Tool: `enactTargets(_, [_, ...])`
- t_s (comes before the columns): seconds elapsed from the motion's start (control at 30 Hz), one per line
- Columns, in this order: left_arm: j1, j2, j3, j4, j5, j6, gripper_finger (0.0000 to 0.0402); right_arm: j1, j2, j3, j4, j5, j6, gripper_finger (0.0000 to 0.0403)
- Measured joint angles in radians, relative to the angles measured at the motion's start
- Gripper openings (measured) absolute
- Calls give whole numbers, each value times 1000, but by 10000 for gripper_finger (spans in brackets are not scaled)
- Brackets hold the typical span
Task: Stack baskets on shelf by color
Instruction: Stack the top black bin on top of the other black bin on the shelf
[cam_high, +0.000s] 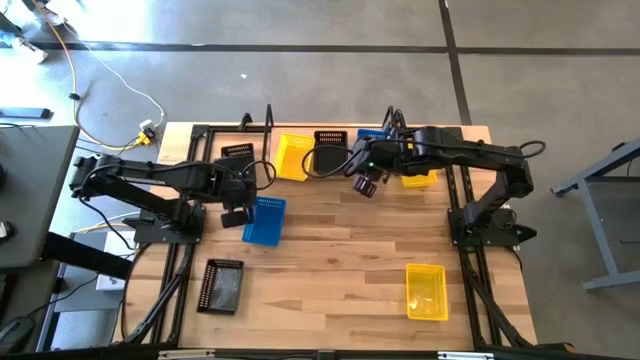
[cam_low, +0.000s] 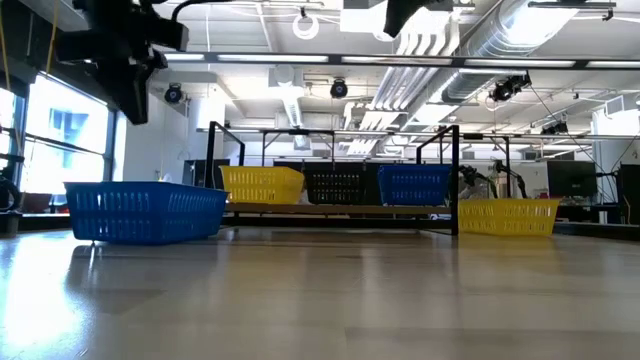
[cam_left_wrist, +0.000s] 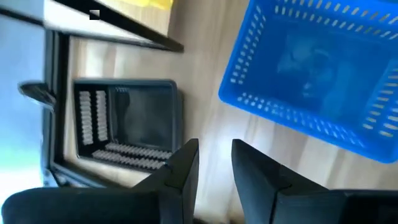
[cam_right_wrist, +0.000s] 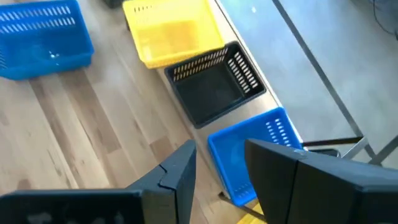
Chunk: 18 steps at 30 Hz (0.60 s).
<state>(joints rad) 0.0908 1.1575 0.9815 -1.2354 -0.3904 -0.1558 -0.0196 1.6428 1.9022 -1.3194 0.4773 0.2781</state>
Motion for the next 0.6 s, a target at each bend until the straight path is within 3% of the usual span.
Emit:
enactTargets(0.3, [23, -100, -164, 196, 27, 134, 87, -5, 0, 85, -22, 47, -79, 123])
enactTargets(0.6, [172, -141, -235, 219, 40, 181, 87, -20, 0, 120, -54, 55, -78, 123])
